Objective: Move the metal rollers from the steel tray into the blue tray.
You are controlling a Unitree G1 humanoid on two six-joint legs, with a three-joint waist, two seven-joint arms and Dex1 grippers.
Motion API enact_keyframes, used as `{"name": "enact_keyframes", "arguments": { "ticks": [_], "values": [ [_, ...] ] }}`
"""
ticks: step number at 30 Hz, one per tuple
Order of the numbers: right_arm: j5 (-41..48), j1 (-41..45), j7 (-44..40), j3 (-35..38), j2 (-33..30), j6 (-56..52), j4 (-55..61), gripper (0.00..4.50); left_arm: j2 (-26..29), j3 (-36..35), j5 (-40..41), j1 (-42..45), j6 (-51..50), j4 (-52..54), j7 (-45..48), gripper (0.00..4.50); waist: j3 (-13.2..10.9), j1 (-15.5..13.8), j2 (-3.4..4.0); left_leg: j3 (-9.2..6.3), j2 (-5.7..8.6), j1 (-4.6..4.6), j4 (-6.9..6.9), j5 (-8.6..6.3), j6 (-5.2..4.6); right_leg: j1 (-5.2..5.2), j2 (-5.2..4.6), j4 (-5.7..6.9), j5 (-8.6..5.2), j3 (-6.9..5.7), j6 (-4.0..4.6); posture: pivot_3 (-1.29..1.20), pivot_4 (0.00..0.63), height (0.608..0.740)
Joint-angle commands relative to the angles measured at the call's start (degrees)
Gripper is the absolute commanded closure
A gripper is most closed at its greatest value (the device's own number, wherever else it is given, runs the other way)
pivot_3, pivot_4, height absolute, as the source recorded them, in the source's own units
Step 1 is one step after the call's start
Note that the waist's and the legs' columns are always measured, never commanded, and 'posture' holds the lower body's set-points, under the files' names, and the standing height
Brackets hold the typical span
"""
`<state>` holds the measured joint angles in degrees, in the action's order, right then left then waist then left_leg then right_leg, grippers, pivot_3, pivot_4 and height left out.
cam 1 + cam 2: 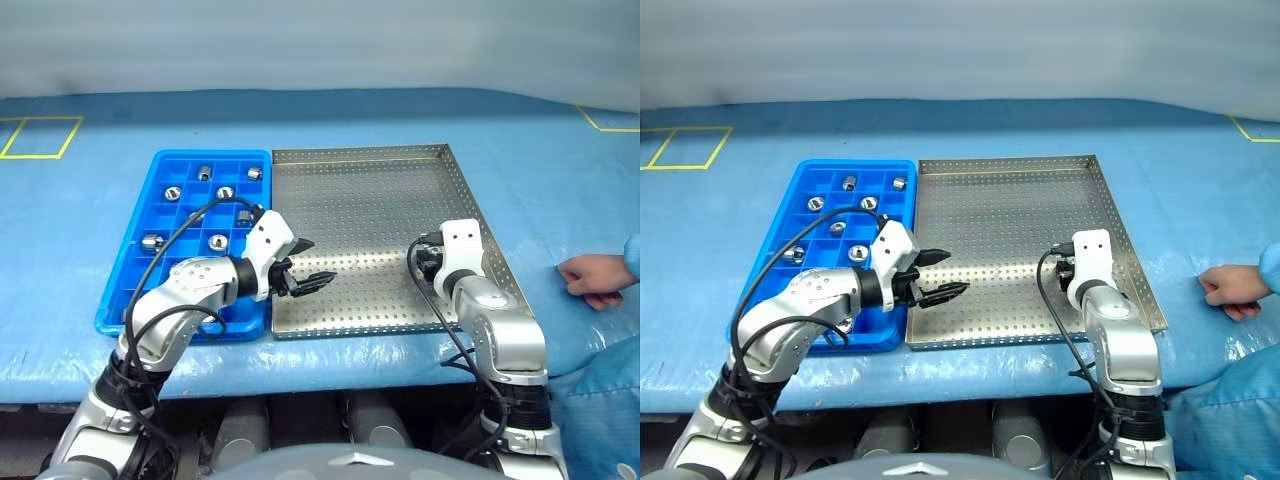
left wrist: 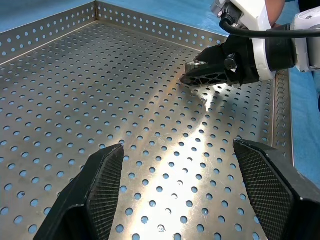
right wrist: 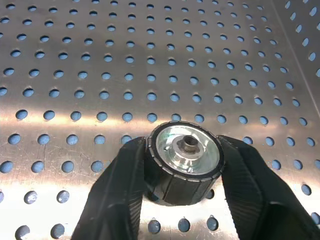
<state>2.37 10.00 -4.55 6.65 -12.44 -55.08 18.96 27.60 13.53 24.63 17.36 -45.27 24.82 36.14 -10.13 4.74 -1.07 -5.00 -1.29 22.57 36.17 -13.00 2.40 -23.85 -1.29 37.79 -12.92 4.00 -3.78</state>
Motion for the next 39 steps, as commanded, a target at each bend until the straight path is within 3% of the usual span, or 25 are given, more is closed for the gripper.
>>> {"name": "enact_keyframes", "arguments": {
  "ticks": [1, 5, 8, 15, 21, 29, 30, 34, 39],
  "values": [
    [-0.19, 1.05, 0.63, 0.12, 0.08, 1.46, 2.38, 2.75, 0.48, -1.15, -0.46, -0.17, 0.59, 1.99, -0.50, 0.68, 0.00, -0.08, 0.00, 0.00, 0.00, 0.00, 0.00, 0.00, 0.00, 0.00, 0.00, 0.00, 0.00, 0.00, 0.00, -0.05, 0.150, 0.740],
    [2.17, 3.19, -3.62, -4.60, -0.68, 0.67, 7.76, 2.75, 2.08, -4.86, 0.03, -1.41, 0.08, 3.32, -1.90, 0.68, -0.02, 0.16, 0.04, 0.00, -0.01, 0.00, -0.01, 0.00, 0.00, -0.03, 0.01, 0.02, 0.00, 0.01, 0.00, -0.04, 0.150, 0.740],
    [5.65, 6.41, -8.95, -11.69, -0.57, -0.68, 12.03, 2.75, 4.76, -11.68, 0.01, -2.85, -0.43, 4.10, -4.21, 0.68, -0.03, 0.28, 0.04, -0.01, -0.08, -0.03, -0.01, 0.00, 0.00, -0.03, 0.09, 0.05, 0.00, 0.00, 0.02, -0.02, 0.150, 0.740],
    [11.68, 13.43, -12.64, -23.85, 9.36, -1.32, 12.21, 2.75, 10.95, -22.16, 0.99, -9.32, -3.00, 7.72, -5.48, 0.68, -0.03, -0.69, 0.04, -0.09, -0.17, 0.01, -0.12, -0.01, 0.01, -0.05, 0.13, -0.01, -0.05, -0.11, 0.11, 0.04, 0.150, 0.740],
    [11.76, 16.37, -15.25, -33.17, 11.24, 0.17, 6.74, 2.75, 12.08, -25.55, 0.98, -13.72, -3.88, 9.11, -6.92, 0.68, -0.02, -2.41, 0.01, -0.11, 0.00, 0.09, -0.12, -0.02, 0.02, -0.04, -0.10, -0.09, -0.06, -0.17, 0.10, 0.09, 0.150, 0.740],
    [8.51, 16.46, -14.63, -34.24, 9.73, 4.51, -1.93, 2.75, 9.27, -23.04, 1.56, -15.26, -5.43, 11.90, -9.37, 0.68, -0.02, -3.94, 0.00, -0.14, -0.02, 0.04, -0.09, 0.03, 0.09, -0.03, -0.08, -0.02, -0.08, -0.24, 0.14, 0.13, 0.150, 0.740],
    [8.11, 16.36, -14.35, -33.96, 9.72, 5.14, -2.46, 2.03, 9.05, -22.81, 1.62, -15.19, -5.56, 11.99, -9.41, 0.68, -0.02, -3.98, 0.01, -0.15, -0.02, 0.03, -0.10, 0.03, 0.09, -0.03, -0.06, -0.01, -0.08, -0.24, 0.12, 0.12, 0.150, 0.740],
    [7.02, 15.87, -12.41, -32.39, 10.43, 6.43, -1.72, 0.91, 8.91, -21.89, 1.87, -14.39, -5.79, 11.68, -9.25, 0.68, -0.02, -3.97, 0.00, -0.15, -0.04, 0.03, -0.11, 0.03, 0.09, -0.05, -0.04, 0.00, -0.07, -0.25, 0.12, 0.12, 0.150, 0.740],
    [7.83, 14.52, -12.02, -30.01, 10.48, 5.01, 0.84, 0.91, 8.91, -20.87, 1.70, -12.93, -5.55, 10.51, -8.90, 0.68, -0.02, -3.94, 0.01, -0.15, -0.04, 0.04, -0.11, 0.03, 0.09, -0.04, -0.05, -0.01, -0.07, -0.24, 0.12, 0.09, 0.150, 0.740]
  ]
}}
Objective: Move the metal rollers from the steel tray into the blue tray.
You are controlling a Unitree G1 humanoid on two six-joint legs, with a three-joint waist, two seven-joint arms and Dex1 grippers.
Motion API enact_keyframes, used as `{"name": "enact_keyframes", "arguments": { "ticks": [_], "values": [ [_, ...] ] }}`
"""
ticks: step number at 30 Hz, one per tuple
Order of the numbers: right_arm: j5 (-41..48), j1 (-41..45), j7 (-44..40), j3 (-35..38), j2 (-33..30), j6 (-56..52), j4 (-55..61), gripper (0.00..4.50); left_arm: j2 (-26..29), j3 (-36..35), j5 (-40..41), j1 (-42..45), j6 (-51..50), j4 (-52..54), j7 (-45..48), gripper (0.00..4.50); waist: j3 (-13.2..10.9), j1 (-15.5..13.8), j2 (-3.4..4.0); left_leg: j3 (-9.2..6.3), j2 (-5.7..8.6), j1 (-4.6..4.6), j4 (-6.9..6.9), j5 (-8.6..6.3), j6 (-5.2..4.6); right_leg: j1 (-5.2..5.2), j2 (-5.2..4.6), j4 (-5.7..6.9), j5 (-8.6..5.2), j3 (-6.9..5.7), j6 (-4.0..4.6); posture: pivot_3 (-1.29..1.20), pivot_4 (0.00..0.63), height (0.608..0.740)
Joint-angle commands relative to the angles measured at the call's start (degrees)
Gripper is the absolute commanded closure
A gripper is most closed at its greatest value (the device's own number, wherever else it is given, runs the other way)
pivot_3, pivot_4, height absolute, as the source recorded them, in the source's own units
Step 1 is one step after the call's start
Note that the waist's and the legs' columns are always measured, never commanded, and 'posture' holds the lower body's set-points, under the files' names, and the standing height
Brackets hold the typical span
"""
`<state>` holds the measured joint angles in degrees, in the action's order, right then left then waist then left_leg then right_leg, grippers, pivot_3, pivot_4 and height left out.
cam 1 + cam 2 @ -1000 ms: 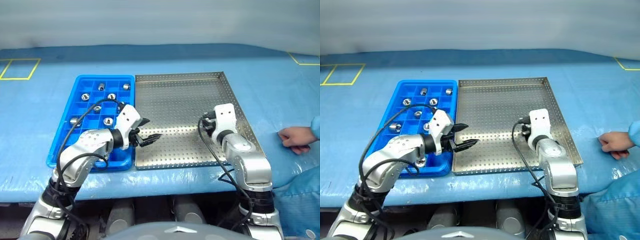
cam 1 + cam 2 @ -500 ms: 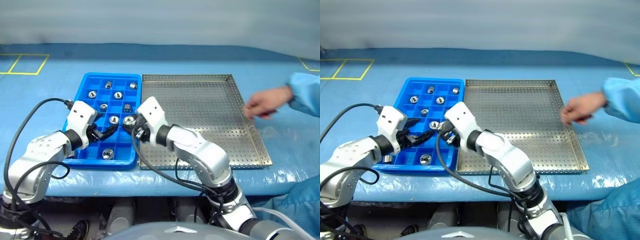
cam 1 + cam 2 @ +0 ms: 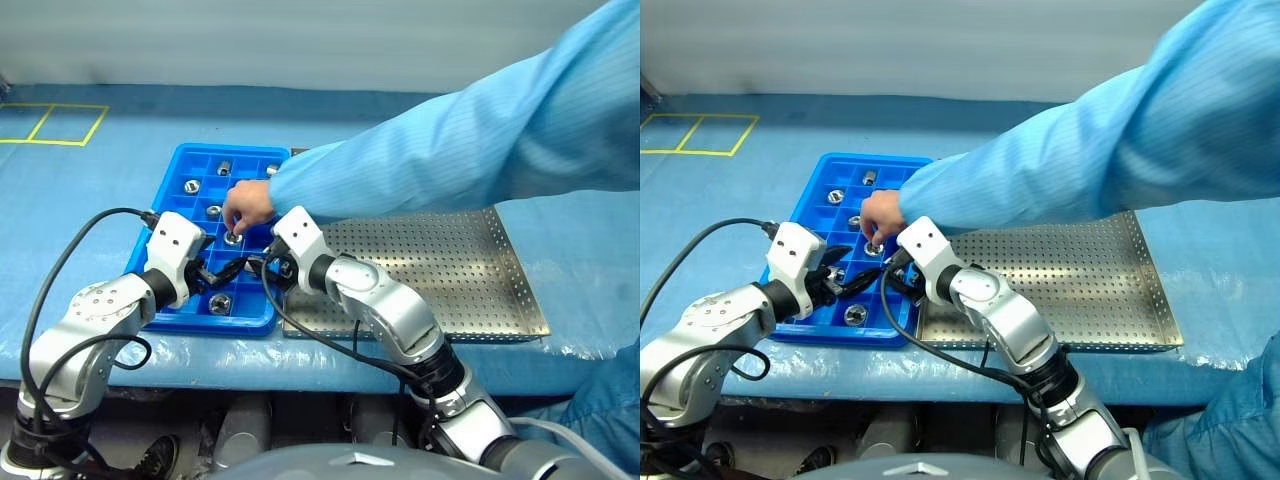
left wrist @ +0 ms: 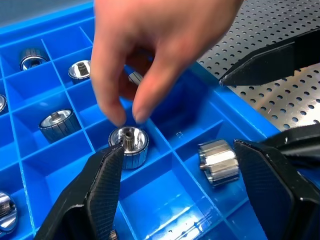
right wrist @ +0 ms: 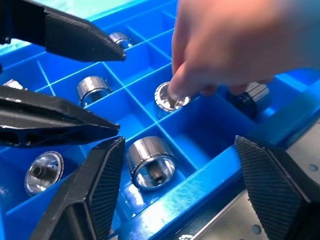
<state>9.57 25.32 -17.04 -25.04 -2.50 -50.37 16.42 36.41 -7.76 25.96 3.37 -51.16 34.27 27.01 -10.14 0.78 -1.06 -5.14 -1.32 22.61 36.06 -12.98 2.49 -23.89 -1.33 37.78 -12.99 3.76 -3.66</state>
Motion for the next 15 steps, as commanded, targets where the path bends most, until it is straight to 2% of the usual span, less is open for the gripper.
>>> {"name": "enact_keyframes", "arguments": {
  "ticks": [1, 15],
  "values": [
    [0.57, -1.09, 0.57, 1.92, 0.45, 0.13, 3.62, 0.91, 0.07, 0.67, 0.35, 1.28, 0.37, 0.88, 0.37, 0.68, 0.00, 0.03, 0.00, 0.00, 0.00, 0.00, 0.00, 0.00, 0.00, 0.00, 0.00, 0.00, 0.00, 0.00, 0.00, 0.08, 0.150, 0.740],
    [-0.11, -2.48, 2.33, 3.64, 0.08, -0.91, 4.64, 0.91, 0.28, 2.16, -0.10, 2.95, 0.94, -0.31, 1.16, 0.68, 0.00, 0.89, 0.00, 0.01, 0.00, 0.00, 0.00, 0.00, 0.00, 0.00, 0.01, 0.00, 0.00, 0.01, 0.00, 0.06, 0.150, 0.740]
  ]
}}
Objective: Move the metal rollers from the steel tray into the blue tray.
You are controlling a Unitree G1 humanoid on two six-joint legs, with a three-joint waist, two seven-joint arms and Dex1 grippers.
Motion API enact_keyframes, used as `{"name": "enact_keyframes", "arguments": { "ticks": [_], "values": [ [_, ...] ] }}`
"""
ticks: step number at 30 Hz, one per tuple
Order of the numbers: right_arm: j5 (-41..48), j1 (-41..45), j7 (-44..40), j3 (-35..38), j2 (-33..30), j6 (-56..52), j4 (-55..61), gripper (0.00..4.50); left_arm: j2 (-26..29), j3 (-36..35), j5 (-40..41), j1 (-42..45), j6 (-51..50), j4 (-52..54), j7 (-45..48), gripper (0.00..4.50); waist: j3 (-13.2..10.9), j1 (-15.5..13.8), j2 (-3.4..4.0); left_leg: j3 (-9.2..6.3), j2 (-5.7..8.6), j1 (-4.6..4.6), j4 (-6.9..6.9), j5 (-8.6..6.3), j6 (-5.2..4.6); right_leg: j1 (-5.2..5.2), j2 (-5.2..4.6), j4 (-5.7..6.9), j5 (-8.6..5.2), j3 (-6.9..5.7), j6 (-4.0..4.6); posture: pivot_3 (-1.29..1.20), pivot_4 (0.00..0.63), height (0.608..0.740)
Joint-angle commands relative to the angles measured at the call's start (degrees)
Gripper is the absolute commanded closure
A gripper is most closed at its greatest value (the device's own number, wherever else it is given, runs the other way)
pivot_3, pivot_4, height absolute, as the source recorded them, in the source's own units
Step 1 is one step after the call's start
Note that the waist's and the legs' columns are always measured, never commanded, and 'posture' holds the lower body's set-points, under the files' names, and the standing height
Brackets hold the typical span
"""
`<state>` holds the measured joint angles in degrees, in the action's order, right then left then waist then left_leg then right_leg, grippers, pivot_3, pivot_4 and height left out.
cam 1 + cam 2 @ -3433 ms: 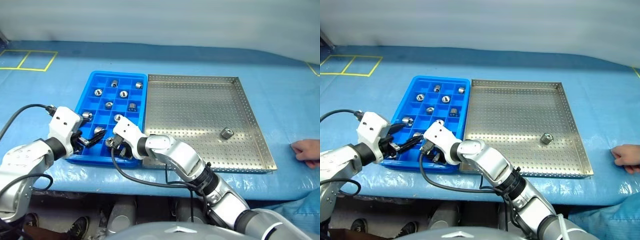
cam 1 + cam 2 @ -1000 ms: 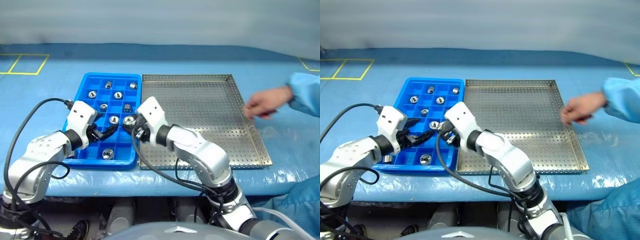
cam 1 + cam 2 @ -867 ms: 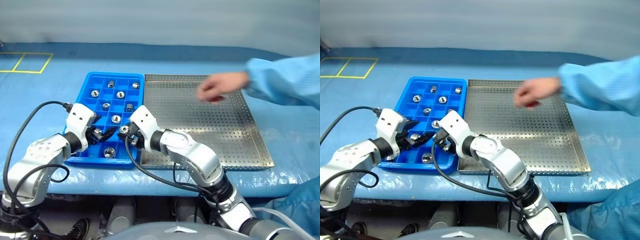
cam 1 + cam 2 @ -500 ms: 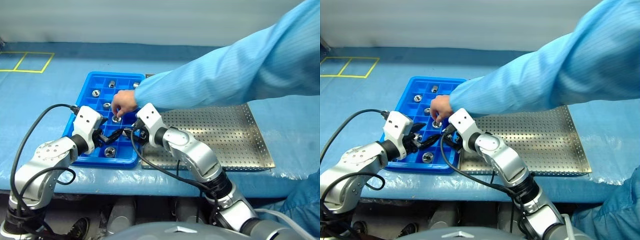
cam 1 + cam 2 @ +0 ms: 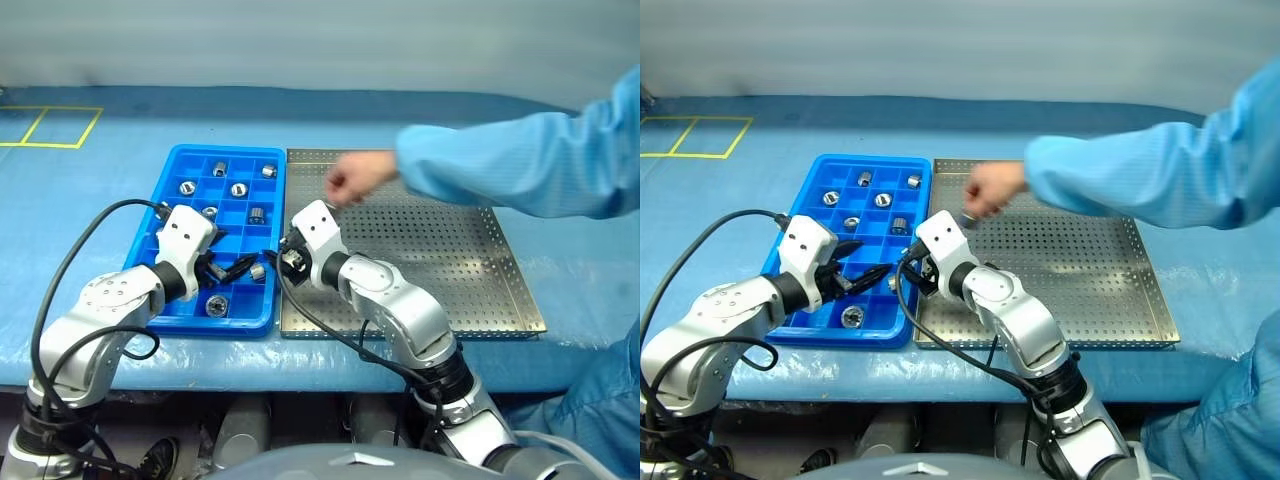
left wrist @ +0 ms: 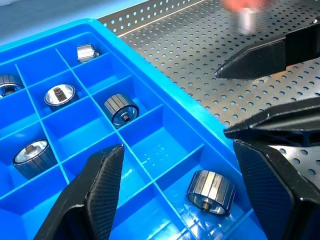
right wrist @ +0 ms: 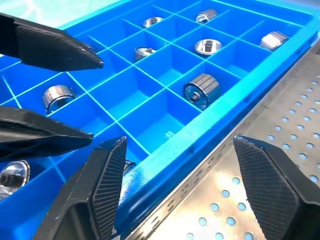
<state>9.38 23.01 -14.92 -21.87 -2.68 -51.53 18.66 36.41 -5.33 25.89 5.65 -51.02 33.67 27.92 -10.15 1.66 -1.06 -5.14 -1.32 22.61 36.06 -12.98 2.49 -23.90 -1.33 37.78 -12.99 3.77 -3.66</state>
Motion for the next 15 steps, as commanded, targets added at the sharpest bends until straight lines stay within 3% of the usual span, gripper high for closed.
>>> {"name": "enact_keyframes", "arguments": {
  "ticks": [1, 9, 15],
  "values": [
    [0.17, -0.18, 0.02, 0.37, 0.14, 0.20, 2.49, 0.91, 0.26, -0.14, -0.12, 0.57, 0.81, 0.43, 0.18, 0.68, 0.00, 0.02, 0.00, 0.00, 0.00, 0.00, 0.00, 0.00, 0.00, 0.00, 0.00, 0.00, 0.00, 0.00, 0.00, 0.07, 0.150, 0.740],
    [-0.66, -0.08, 0.28, -0.06, -0.72, 0.38, 2.39, 0.91, 0.03, 0.45, -0.42, 0.39, 0.88, 0.73, -0.13, 0.68, 0.00, -0.01, 0.00, 0.00, 0.00, 0.00, 0.00, 0.00, 0.00, 0.00, 0.00, 0.00, 0.00, 0.00, 0.00, 0.07, 0.150, 0.740],
    [-2.56, -2.26, -0.63, 6.43, -11.32, -1.29, 5.30, 0.91, -1.90, 6.08, -1.59, 2.42, 1.54, 0.44, -0.56, 0.68, 0.00, -0.90, -0.01, 0.00, 0.08, 0.02, 0.02, 0.00, 0.00, 0.05, -0.07, -0.06, 0.00, 0.01, -0.01, 0.06, 0.150, 0.740]
  ]
}}
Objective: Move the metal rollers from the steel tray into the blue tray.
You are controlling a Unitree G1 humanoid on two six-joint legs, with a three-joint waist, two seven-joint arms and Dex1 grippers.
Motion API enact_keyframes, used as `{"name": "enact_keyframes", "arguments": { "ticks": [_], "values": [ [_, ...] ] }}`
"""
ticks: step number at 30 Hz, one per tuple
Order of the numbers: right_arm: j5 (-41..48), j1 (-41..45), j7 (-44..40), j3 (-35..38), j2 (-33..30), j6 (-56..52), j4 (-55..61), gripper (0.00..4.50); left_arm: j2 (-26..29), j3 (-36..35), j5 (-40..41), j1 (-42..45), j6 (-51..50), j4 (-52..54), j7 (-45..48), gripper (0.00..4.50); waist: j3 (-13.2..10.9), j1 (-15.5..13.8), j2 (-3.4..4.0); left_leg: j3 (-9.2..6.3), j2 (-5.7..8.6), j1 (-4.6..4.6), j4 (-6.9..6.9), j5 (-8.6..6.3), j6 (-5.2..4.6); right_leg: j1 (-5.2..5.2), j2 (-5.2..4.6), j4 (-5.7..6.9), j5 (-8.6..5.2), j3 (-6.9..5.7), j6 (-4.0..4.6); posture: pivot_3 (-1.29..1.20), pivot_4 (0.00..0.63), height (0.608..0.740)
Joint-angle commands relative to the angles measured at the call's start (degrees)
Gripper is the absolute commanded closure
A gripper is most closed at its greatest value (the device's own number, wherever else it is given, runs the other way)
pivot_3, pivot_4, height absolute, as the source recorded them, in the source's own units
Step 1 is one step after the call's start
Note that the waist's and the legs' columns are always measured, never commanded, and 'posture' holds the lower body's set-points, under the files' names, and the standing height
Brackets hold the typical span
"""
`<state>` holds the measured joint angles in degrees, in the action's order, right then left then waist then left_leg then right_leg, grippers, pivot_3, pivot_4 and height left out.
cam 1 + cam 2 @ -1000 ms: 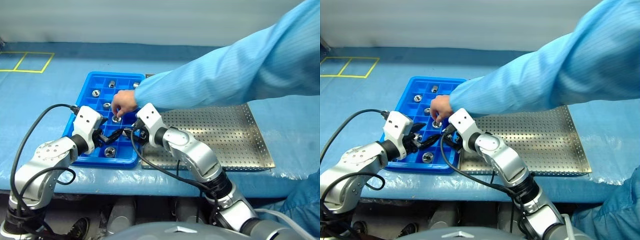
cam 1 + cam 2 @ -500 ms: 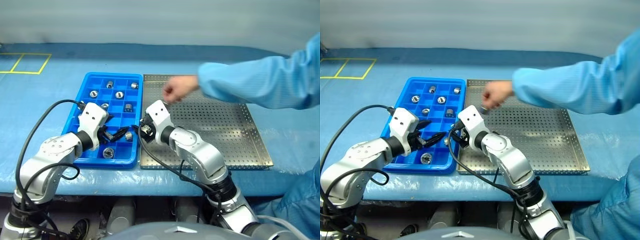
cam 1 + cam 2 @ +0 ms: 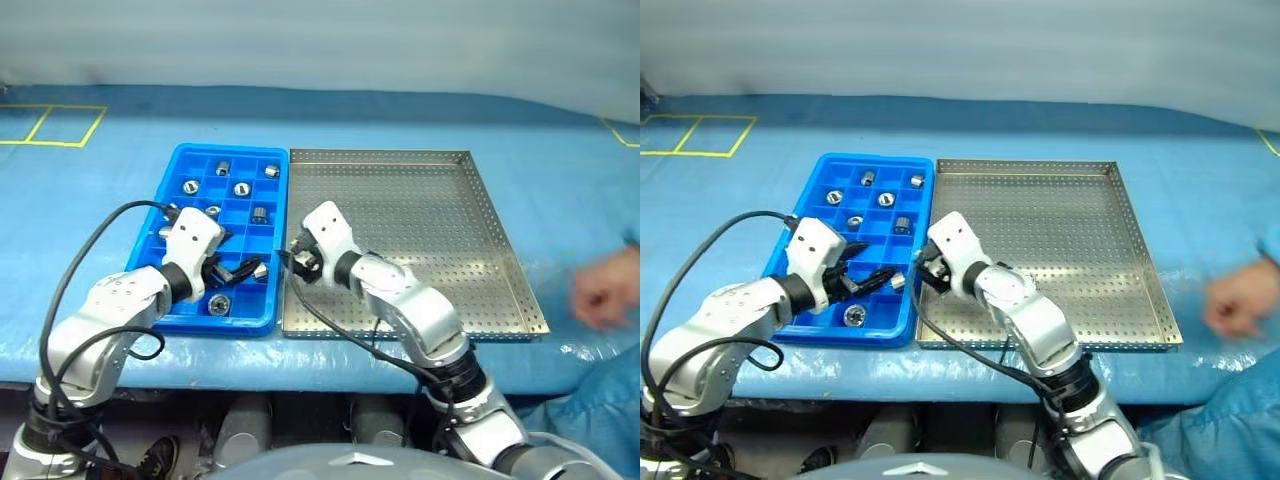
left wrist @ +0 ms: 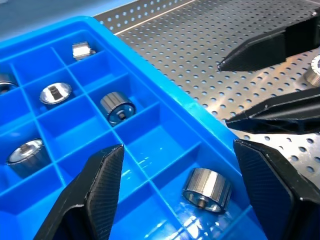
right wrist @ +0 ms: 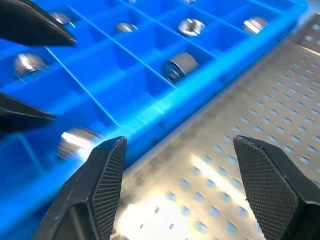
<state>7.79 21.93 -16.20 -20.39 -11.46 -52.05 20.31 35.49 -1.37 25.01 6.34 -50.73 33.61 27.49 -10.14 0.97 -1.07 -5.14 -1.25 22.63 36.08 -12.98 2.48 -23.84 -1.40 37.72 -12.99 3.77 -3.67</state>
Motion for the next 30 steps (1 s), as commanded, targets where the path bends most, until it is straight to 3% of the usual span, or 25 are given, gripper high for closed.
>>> {"name": "enact_keyframes", "arguments": {
  "ticks": [1, 5, 8, 17, 27, 30],
  "values": [
    [-1.03, -1.53, 0.69, 5.71, -3.41, -1.00, 4.10, 0.91, -1.14, 2.65, -0.90, 1.92, 1.33, 0.44, -0.11, 0.68, 0.00, -0.18, -0.01, 0.00, 0.02, 0.02, 0.01, 0.00, 0.00, 0.00, -0.01, 0.00, 0.00, 0.01, 0.00, 0.06, 0.150, 0.740],
    [-2.08, -5.19, -0.57, 9.95, -11.70, -4.22, 8.74, 0.91, -3.89, 5.32, -0.06, 3.71, 2.23, -0.56, 0.56, 0.68, -0.01, -0.01, 0.00, 0.00, 0.00, 0.00, -0.01, 0.00, -0.01, -0.02, 0.01, 0.02, 0.01, 0.02, -0.02, 0.03, 0.150, 0.740],
    [-1.49, -7.17, -1.31, 11.40, -14.37, -5.80, 11.11, 0.91, -4.46, 7.13, -0.95, 4.79, 3.05, -1.41, 0.99, 0.68, -0.01, 0.66, 0.00, 0.01, 0.00, 0.00, -0.01, 0.00, -0.01, -0.02, 0.02, 0.02, 0.00, 0.03, -0.02, 0.01, 0.150, 0.740],
    [2.67, -11.39, 1.36, 18.90, -5.17, -7.69, 10.65, 0.91, -4.94, 9.08, -2.66, 6.74, 4.74, -4.68, 2.31, 0.68, -0.01, 2.07, 0.00, 0.07, -0.04, -0.05, 0.04, -0.01, -0.02, -0.01, 0.08, 0.05, 0.02, 0.12, -0.06, -0.01, 0.150, 0.740],
    [1.71, -14.43, 2.51, 18.02, -6.05, -8.22, 7.93, 0.91, -4.83, 9.49, -4.02, 6.88, 5.30, -5.26, 2.88, 0.68, -0.01, 2.18, 0.00, 0.07, -0.03, -0.04, 0.04, -0.01, -0.02, 0.00, 0.07, 0.05, 0.03, 0.12, -0.07, -0.01, 0.150, 0.740],
    [1.83, -14.63, 2.84, 17.72, -5.49, -7.51, 7.38, 1.48, -5.03, 9.55, -4.35, 6.92, 5.31, -5.69, 3.02, 0.68, -0.01, 2.55, 0.00, 0.08, -0.03, -0.06, 0.05, 0.00, -0.02, 0.00, 0.08, 0.06, 0.03, 0.12, -0.07, -0.01, 0.150, 0.740]
  ]
}}
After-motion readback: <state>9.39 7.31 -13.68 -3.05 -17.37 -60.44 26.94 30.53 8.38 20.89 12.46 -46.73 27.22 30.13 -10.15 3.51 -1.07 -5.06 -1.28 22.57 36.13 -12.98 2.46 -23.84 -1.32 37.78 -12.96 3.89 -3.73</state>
